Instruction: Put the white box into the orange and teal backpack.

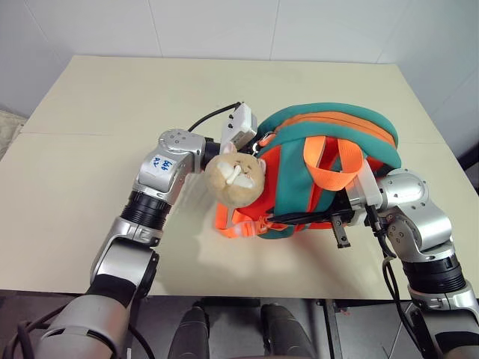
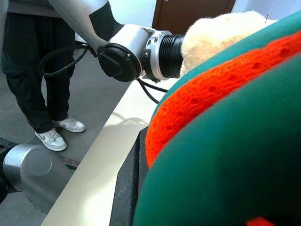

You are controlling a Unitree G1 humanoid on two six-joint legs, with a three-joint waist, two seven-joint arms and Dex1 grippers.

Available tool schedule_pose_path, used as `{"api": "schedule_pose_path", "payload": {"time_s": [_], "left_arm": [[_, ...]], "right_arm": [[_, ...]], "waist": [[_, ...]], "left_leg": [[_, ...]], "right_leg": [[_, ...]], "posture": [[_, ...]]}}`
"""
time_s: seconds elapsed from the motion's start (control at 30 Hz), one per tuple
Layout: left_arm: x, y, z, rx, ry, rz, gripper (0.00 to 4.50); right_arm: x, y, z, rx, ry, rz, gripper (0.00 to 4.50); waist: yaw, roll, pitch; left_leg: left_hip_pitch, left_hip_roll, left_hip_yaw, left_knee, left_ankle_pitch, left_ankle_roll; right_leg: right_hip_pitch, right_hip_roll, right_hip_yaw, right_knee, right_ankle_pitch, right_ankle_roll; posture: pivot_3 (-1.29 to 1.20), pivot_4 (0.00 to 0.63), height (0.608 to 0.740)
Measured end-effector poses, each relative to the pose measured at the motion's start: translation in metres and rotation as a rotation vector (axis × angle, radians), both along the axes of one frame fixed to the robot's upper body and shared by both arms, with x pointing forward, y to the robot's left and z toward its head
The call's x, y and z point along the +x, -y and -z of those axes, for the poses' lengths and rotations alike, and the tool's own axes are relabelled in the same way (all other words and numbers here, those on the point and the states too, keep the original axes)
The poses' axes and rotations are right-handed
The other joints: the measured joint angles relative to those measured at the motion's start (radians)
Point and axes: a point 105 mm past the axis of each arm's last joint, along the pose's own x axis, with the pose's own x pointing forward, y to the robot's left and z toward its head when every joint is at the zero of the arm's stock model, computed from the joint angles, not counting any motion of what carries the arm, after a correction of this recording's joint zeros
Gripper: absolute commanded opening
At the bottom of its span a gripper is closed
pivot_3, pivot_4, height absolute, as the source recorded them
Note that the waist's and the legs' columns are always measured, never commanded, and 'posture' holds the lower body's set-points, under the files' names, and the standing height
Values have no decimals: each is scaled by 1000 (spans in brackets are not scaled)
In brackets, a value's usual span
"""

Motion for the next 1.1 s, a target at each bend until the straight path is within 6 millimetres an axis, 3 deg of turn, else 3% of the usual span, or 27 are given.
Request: {"api": "schedule_pose_path", "payload": {"time_s": [0.1, 0.3, 0.57, 0.83, 0.97, 1.1], "left_arm": [[-4, -13, -4, 87, -35, -34, 2840], [-5, -33, -27, 73, -10, -85, 4426], [-18, -72, -80, -46, 97, -109, 4468], [-48, -119, -81, -77, 28, -161, 4468], [-75, -122, -92, -129, 37, -143, 4468], [-89, -104, -81, -133, -4, -124, 4468]], "right_arm": [[0, -1, 0, 2, 2, 5, 0], [1, 0, 1, 3, 0, 13, 0], [5, 0, 2, 4, -12, 20, 0], [6, -2, 1, 10, 0, 11, 0], [6, -2, 1, 10, 0, 12, 0], [6, -2, 2, 11, -3, 12, 0]], "waist": [[-8, 0, 0], [-18, 0, 0], [-14, 1, 0], [-17, 1, 1], [-15, 1, 1], [-13, 1, 1]], "left_leg": [[0, 0, 0, -1, 0, 0], [0, 0, 0, -1, 0, 0], [0, 0, 0, -2, 0, 0], [0, 0, -1, -2, 0, 0], [0, 1, -1, -2, 0, 0], [1, 0, -2, 0, 0, 0]], "right_leg": [[0, 0, 0, 0, 0, 0], [-1, 0, 0, 0, 0, 0], [0, 0, 0, 0, -1, 0], [-1, 0, -1, 2, -2, -1], [0, 0, -1, 1, -2, -1], [1, 0, -1, 2, -1, -1]], "posture": [[0, 150, 740], [0, 150, 740], [0, 150, 740], [0, 150, 740], [0, 150, 740], [0, 150, 740]]}}
